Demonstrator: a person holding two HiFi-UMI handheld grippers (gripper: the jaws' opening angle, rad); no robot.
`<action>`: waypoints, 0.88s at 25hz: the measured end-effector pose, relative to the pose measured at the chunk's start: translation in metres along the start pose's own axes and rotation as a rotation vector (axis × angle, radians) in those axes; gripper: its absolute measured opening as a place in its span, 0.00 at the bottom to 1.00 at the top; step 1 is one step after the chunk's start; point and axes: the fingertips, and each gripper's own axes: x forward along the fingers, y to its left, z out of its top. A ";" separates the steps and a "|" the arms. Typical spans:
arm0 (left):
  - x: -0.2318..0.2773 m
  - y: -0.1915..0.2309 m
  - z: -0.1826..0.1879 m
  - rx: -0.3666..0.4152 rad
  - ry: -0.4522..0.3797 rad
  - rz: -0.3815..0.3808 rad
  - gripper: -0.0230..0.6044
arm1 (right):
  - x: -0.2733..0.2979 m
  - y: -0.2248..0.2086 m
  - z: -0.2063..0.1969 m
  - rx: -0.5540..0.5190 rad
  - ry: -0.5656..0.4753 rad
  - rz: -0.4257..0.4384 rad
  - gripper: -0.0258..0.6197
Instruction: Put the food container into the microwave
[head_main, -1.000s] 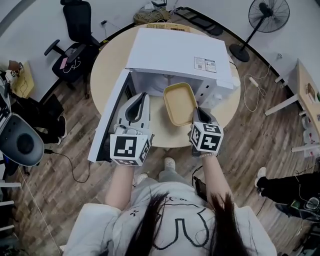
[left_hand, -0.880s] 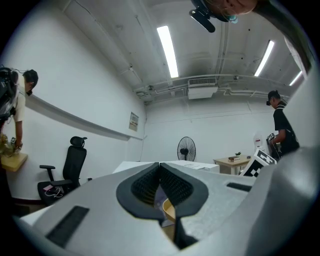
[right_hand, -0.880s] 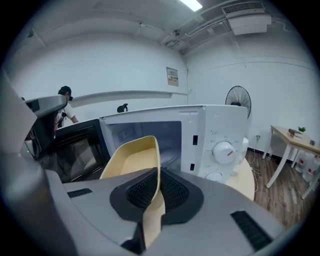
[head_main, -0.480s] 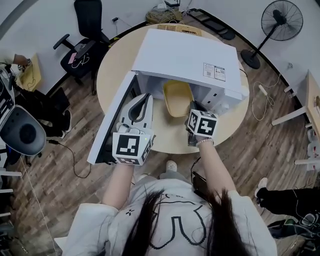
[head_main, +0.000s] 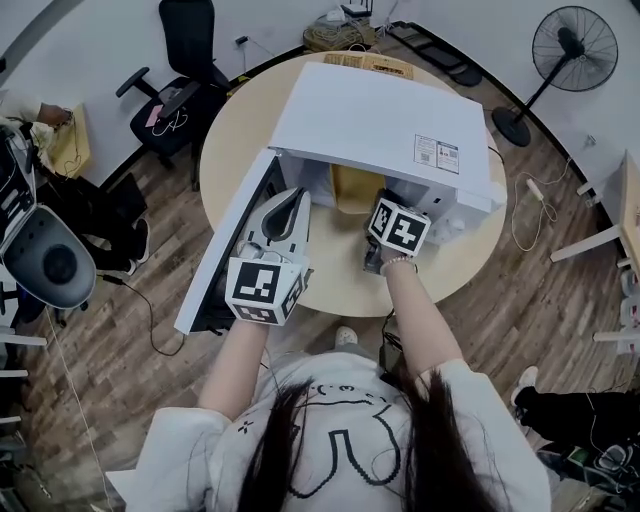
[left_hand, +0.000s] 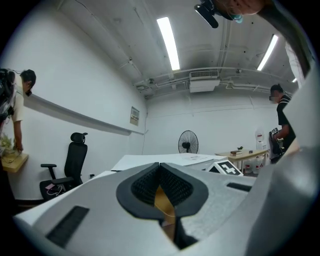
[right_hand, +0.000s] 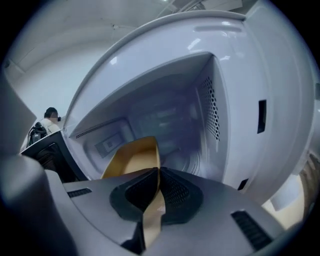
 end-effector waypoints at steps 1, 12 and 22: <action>0.001 -0.001 0.000 0.005 0.003 -0.004 0.05 | 0.003 -0.002 0.003 0.017 -0.019 -0.010 0.10; 0.003 -0.003 0.000 0.043 0.021 -0.009 0.05 | 0.031 -0.020 0.009 0.147 -0.098 -0.093 0.10; 0.003 -0.001 -0.001 0.049 0.026 0.014 0.05 | 0.033 -0.015 0.010 0.135 -0.159 -0.069 0.10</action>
